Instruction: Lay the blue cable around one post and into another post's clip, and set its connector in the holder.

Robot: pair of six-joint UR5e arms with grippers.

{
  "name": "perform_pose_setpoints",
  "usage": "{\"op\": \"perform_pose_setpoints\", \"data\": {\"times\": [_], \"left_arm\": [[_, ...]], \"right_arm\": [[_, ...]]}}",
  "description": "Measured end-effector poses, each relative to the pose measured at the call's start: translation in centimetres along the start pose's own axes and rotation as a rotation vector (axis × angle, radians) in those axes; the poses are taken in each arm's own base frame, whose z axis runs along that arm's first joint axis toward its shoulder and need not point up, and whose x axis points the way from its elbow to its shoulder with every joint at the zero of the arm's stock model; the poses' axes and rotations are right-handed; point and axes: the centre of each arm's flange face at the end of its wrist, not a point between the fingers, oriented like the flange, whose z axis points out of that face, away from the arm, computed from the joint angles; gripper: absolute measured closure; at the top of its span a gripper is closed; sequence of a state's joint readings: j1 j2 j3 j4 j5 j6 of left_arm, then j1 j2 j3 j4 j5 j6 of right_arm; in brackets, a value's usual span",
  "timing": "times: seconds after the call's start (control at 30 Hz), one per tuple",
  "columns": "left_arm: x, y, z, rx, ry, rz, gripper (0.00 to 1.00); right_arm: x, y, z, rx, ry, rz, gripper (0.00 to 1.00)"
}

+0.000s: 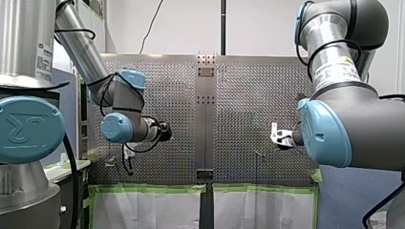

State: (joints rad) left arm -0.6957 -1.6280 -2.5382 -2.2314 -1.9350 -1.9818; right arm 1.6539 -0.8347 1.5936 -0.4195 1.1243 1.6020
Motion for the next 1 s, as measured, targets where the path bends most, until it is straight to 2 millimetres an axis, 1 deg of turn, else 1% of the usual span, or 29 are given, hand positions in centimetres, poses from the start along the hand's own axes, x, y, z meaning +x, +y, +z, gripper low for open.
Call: {"op": "perform_pose_setpoints", "data": {"times": [0.3, 0.47, 0.53, 0.73, 0.9, 1.0], "left_arm": [[-0.4, -0.3, 0.4, 0.02, -0.044, -0.022, 0.07], [-0.7, -0.6, 0.8, 0.033, -0.077, -0.039, 0.07], [-0.7, -0.6, 0.8, 0.034, -0.084, -0.042, 0.07], [-0.7, -0.6, 0.9, 0.033, -0.086, -0.044, 0.07], [-0.7, -0.4, 0.9, 0.028, -0.083, -0.043, 0.07], [-0.7, -0.4, 1.0, 0.026, -0.081, -0.042, 0.07]], "right_arm": [[6.3, -2.5, -0.8, 0.031, 0.091, -0.032, 1.0], [10.0, -4.0, -1.6, 0.044, 0.121, -0.056, 1.0], [11.0, -4.5, -1.9, 0.048, 0.13, -0.062, 1.0], [12.8, -5.5, -2.6, 0.053, 0.153, -0.071, 1.0], [13.7, -5.5, -3.0, 0.029, 0.167, -0.067, 1.0], [14.7, -5.5, -3.4, 0.019, 0.182, -0.068, 1.0]]}}
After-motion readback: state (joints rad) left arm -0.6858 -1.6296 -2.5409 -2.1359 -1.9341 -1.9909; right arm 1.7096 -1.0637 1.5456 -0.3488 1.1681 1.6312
